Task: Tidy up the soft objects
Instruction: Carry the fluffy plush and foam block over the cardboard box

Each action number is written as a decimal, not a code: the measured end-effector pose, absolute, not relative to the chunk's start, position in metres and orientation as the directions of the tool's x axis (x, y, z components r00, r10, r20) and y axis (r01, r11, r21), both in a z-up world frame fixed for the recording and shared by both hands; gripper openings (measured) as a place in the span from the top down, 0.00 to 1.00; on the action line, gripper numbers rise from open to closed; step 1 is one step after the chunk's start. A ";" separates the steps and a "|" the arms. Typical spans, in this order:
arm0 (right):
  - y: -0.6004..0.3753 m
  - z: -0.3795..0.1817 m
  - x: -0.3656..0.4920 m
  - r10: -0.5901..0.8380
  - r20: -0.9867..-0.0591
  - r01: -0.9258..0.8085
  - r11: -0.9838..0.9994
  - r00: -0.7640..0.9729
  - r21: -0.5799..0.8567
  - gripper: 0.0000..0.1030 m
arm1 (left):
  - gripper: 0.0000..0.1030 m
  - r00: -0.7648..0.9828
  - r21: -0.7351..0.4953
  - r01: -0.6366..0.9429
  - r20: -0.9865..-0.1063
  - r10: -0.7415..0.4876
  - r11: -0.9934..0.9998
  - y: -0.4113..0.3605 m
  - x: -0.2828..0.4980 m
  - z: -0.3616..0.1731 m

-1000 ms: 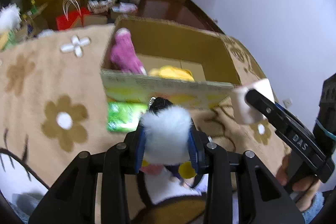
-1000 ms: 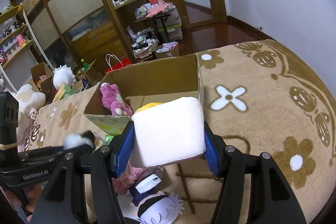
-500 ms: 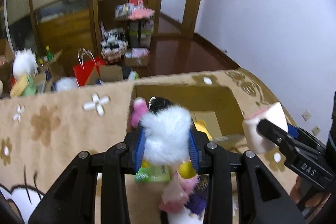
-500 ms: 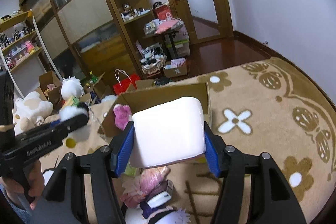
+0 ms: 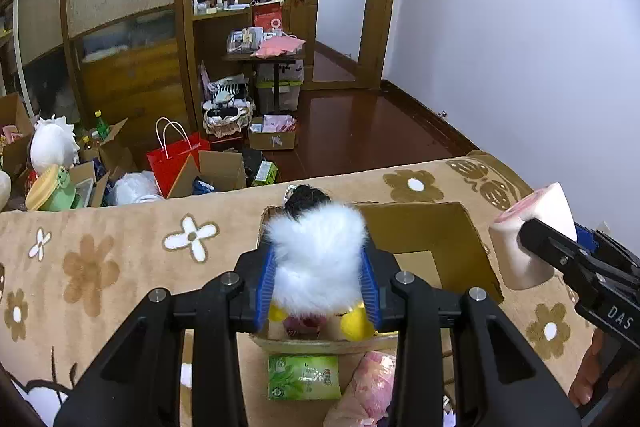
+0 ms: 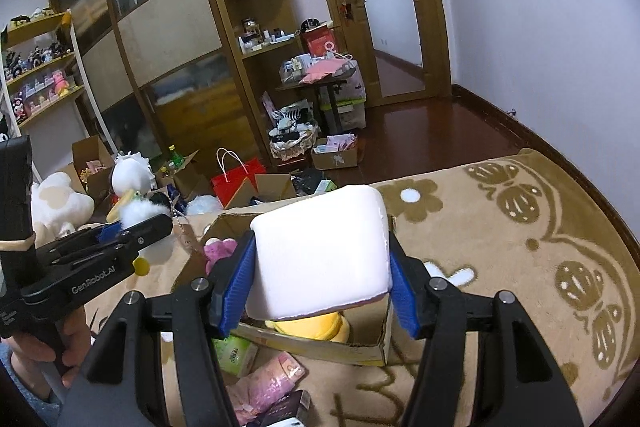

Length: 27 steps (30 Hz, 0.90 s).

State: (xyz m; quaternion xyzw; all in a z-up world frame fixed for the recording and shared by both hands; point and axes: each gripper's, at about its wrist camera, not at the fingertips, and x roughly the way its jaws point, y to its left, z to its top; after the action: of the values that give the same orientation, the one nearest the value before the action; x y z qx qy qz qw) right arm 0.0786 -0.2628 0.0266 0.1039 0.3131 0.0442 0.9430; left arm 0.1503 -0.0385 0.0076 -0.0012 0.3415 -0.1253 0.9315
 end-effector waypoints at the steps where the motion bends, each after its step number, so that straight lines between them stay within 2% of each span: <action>1: -0.263 0.025 0.080 0.145 -0.584 -0.016 0.975 0.799 0.220 0.38 | 0.66 0.735 -0.092 0.229 -0.637 -0.234 0.969 -0.039 0.152 0.005; 9: -0.264 0.010 0.089 0.121 -0.593 0.007 0.978 0.796 0.208 0.38 | 0.66 0.723 -0.081 0.234 -0.652 -0.230 0.969 -0.045 0.163 -0.014; 17: -0.269 -0.005 0.098 0.127 -0.610 0.009 0.977 0.782 0.214 0.38 | 0.66 0.664 -0.063 0.267 -0.711 -0.231 0.962 -0.061 0.168 -0.037; 27: -0.262 -0.018 0.103 0.133 -0.630 -0.011 0.981 0.765 0.193 0.38 | 0.66 0.638 -0.032 0.262 -0.744 -0.197 0.965 -0.065 0.174 -0.056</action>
State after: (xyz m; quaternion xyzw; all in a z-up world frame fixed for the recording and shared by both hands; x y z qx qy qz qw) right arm 0.1029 -0.2622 -0.0176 0.0892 0.3403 0.0385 0.9353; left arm 0.1742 -0.0650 -0.0563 0.0395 0.4060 -0.1269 0.9042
